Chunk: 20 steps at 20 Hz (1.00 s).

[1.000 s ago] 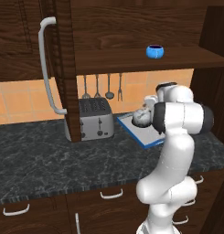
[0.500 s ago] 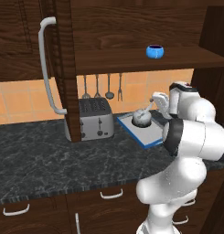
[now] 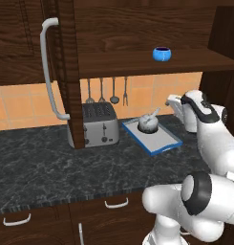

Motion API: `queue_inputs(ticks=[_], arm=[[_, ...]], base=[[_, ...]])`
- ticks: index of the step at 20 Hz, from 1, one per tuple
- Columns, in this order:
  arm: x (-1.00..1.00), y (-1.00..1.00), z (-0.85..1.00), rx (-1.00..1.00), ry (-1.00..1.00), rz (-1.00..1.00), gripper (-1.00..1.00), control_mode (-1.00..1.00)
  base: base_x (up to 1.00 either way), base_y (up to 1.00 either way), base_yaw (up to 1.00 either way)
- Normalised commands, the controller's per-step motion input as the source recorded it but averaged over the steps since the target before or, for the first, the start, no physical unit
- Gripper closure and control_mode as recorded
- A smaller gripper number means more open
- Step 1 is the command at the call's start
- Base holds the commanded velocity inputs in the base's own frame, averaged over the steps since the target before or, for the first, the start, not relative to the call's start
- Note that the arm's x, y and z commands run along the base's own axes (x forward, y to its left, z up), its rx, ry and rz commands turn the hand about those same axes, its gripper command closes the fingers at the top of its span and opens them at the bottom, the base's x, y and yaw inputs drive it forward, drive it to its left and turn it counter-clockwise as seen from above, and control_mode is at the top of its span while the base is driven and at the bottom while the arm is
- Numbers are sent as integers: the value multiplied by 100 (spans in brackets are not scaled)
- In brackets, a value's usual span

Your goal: Pick the kettle from the counter and place it on the tray. Then pick the mug from the cabinet and place it on the tray. Then close the cabinet doors.

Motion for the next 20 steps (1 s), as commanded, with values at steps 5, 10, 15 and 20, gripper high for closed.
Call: queue_inputs(ticks=[5,10,15,20], arm=[[-84,0,33,-13,0,-16,-100,-100],[-48,18,82,-21,0,-3,-100,-100],[-16,3,76,-21,15,-5,-100,-100],[0,0,4,-2,2,-2,-100,-100]], base=[[0,0,0],[0,0,0],[0,0,0],[0,0,0]])
